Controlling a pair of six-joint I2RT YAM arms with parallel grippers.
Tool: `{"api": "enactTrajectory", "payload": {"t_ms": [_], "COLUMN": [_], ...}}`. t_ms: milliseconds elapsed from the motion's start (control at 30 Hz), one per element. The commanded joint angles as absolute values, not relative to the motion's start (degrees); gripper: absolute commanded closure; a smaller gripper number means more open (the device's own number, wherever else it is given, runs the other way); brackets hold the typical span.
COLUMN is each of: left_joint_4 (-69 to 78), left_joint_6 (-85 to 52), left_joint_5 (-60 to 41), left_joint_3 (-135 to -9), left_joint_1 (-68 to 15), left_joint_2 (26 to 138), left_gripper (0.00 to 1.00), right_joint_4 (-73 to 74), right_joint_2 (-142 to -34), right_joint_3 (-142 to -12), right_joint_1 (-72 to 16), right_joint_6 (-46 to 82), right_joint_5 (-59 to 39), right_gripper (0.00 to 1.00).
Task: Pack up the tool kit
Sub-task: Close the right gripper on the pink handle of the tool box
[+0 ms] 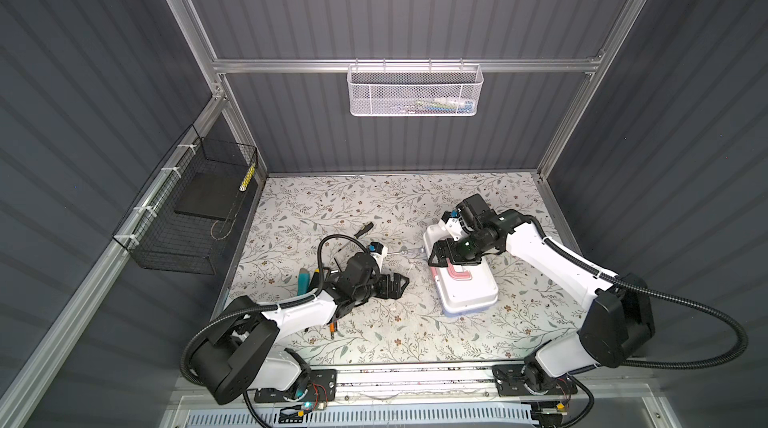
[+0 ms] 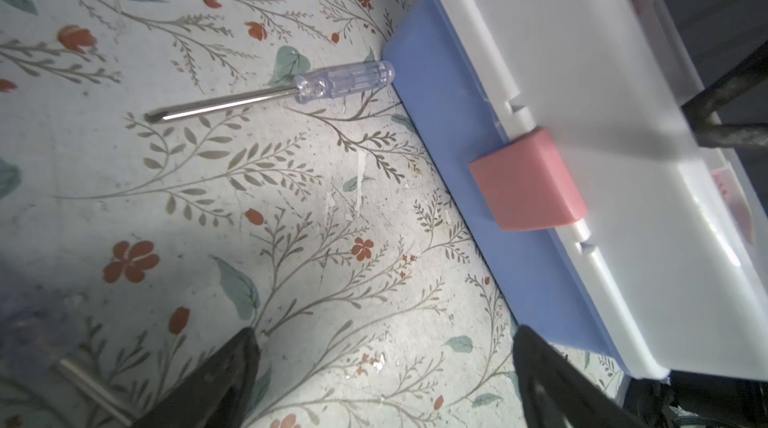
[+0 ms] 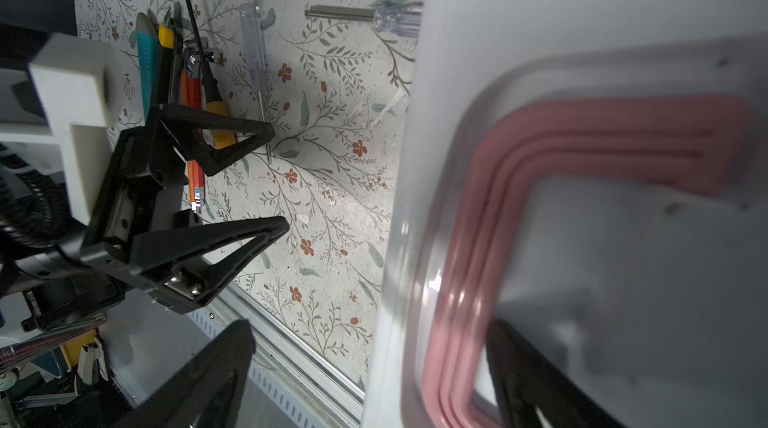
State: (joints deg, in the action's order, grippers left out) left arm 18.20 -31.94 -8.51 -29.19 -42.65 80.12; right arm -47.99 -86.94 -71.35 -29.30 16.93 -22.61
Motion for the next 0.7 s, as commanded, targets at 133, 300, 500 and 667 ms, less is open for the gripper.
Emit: {"api": "enactTrajectory", "payload": {"t_ms": [133, 300, 500, 667], "left_joint_4": [22.1, 22.5, 24.8, 25.3], "left_joint_6": [-31.0, -28.7, -29.1, -29.7], "left_joint_5": [-5.0, -6.0, -7.3, -8.0], "left_joint_3": [-33.8, -36.3, -39.9, -40.0], "left_joint_1": [-43.7, -43.7, -43.7, -43.8], "left_joint_2": [85.1, 87.7, 91.6, 91.8], "left_gripper": [0.03, 0.02, 0.02, 0.02], "right_joint_4": [-46.3, -37.3, -32.4, -23.9], "right_joint_2": [-87.0, -84.3, -82.5, -80.0], "right_joint_3": [-69.3, -62.9, -59.3, -55.5], "right_joint_1": [-28.9, -28.5, -27.4, -26.2], "right_joint_6": [17.2, 21.8, 23.9, 28.7], "right_joint_5": [-28.8, -38.5, -42.1, -49.4], "right_gripper": [0.1, 0.09, 0.1, 0.1]}}
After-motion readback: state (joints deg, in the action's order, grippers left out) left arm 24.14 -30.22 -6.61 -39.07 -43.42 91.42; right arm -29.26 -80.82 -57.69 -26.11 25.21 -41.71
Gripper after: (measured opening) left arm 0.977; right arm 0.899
